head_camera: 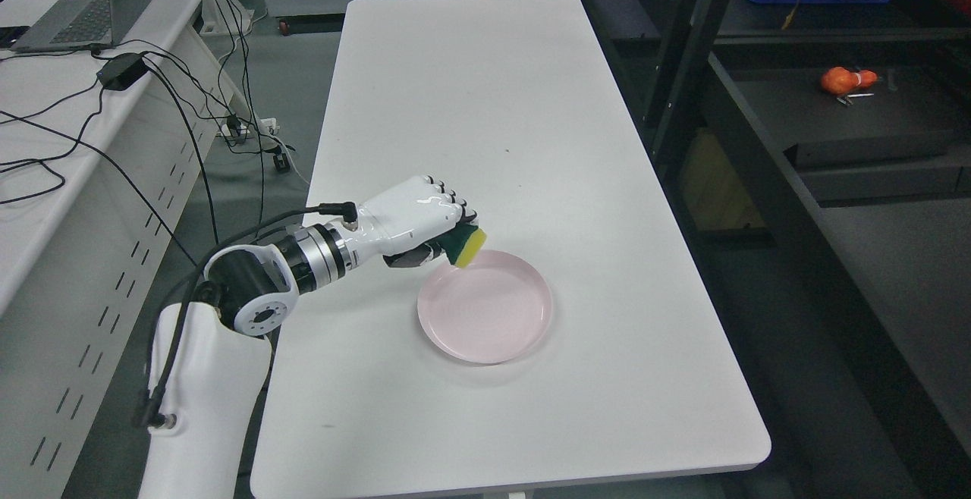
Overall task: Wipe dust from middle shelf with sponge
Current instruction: 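Carry the sponge in the left hand toward the grey shelving unit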
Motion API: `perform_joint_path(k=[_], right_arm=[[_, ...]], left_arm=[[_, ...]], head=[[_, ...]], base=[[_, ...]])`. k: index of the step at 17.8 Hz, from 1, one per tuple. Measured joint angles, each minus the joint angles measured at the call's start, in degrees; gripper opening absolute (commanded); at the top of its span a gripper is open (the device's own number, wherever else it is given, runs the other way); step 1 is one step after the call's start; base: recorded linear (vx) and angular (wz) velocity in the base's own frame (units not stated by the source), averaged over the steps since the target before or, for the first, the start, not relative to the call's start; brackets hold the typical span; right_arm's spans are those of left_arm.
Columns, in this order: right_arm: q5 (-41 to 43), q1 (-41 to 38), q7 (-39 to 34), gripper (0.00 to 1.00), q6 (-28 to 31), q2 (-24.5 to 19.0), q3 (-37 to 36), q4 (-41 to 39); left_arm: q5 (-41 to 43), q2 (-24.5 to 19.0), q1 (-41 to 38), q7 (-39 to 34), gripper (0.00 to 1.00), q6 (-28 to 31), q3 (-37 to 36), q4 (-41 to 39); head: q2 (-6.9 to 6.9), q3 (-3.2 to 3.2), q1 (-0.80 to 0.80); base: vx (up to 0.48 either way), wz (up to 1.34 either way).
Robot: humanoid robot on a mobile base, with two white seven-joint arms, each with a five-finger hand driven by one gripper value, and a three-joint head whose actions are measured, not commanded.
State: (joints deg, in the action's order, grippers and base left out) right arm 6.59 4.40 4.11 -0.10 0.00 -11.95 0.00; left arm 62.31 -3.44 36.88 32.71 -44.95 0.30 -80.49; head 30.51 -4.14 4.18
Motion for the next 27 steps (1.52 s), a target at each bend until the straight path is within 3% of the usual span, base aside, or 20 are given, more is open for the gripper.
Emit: perform_joint_path(k=[11,27], right_arm=[[0.0,0.0,0.0,1.0,0.0,0.0,0.0,0.0],[0.0,0.0,-0.2,1.0,0.0,0.0,0.0,0.0]], left_arm=[[-4.4,2.5,-1.0,0.0,0.0,0.0,6.3,-1.6],[-7.1,3.3,-2.6,0.0,0.01,0.0,7.6,-2.4]], head=[[0.0,0.0,0.0],[0.0,0.0,0.0]], base=[[-0.087,-0.09],[-0.214,-0.07]])
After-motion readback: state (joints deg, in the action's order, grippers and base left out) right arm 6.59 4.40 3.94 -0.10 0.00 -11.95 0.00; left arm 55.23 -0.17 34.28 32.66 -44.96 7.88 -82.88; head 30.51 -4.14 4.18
